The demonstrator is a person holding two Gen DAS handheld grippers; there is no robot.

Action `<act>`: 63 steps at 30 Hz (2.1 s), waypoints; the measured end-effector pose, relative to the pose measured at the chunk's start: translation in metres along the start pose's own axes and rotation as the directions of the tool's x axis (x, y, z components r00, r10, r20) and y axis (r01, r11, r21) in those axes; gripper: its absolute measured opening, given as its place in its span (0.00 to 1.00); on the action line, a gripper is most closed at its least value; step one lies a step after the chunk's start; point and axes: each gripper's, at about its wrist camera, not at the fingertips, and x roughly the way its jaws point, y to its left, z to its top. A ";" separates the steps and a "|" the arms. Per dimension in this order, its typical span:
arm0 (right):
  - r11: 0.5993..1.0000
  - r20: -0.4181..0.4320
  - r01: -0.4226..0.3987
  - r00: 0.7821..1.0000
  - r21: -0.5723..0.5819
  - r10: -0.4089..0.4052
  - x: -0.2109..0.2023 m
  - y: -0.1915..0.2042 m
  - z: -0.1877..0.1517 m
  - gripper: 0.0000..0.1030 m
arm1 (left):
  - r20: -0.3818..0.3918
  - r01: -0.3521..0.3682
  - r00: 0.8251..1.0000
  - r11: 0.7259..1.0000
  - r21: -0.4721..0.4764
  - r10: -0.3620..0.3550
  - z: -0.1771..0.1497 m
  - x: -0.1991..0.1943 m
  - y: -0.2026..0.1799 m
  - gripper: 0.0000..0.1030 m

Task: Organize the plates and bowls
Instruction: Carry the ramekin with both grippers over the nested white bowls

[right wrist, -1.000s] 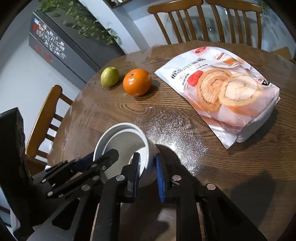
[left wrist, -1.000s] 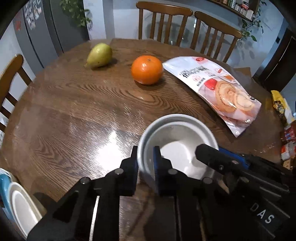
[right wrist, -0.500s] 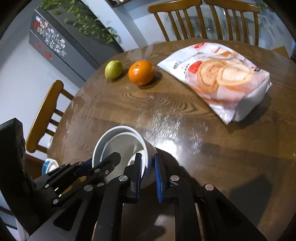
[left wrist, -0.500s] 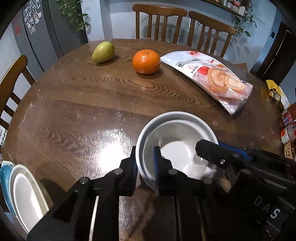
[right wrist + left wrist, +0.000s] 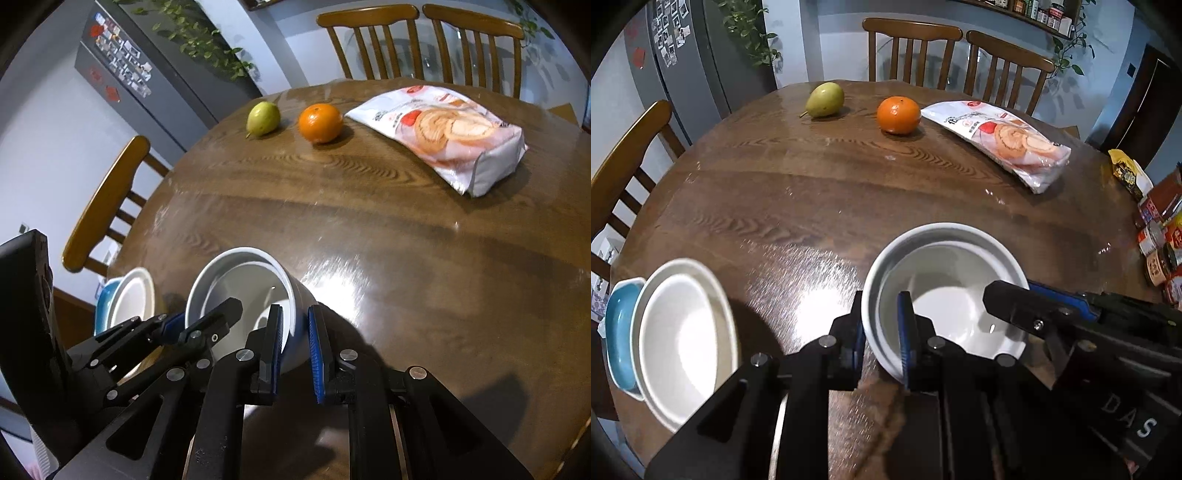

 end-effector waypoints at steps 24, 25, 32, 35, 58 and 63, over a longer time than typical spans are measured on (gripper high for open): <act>0.998 0.041 -0.020 0.999 -0.055 0.023 -0.031 0.063 -0.037 0.16 | 0.094 -0.023 0.995 1.000 0.008 0.022 -0.034 -0.060 0.032 0.12; 0.998 0.043 -0.022 0.999 -0.058 0.025 -0.032 0.066 -0.037 0.16 | 0.101 -0.024 0.995 1.000 0.005 0.024 -0.034 -0.062 0.035 0.12; 0.996 0.061 -0.023 0.998 -0.087 0.028 -0.036 0.091 -0.035 0.16 | 0.132 -0.033 0.991 0.999 -0.009 0.034 -0.032 -0.075 0.050 0.12; 0.995 0.068 -0.026 0.997 -0.098 0.032 -0.037 0.102 -0.033 0.16 | 0.144 -0.036 0.989 0.999 -0.013 0.038 -0.030 -0.080 0.059 0.12; 0.985 0.033 -0.050 0.998 -0.165 0.056 0.002 0.176 -0.015 0.16 | 0.144 -0.070 0.986 0.995 -0.068 0.079 -0.020 -0.083 0.140 0.13; 0.985 0.025 -0.048 0.998 -0.163 0.052 0.008 0.180 -0.015 0.16 | 0.129 -0.063 0.989 0.996 -0.064 0.071 -0.020 -0.078 0.148 0.13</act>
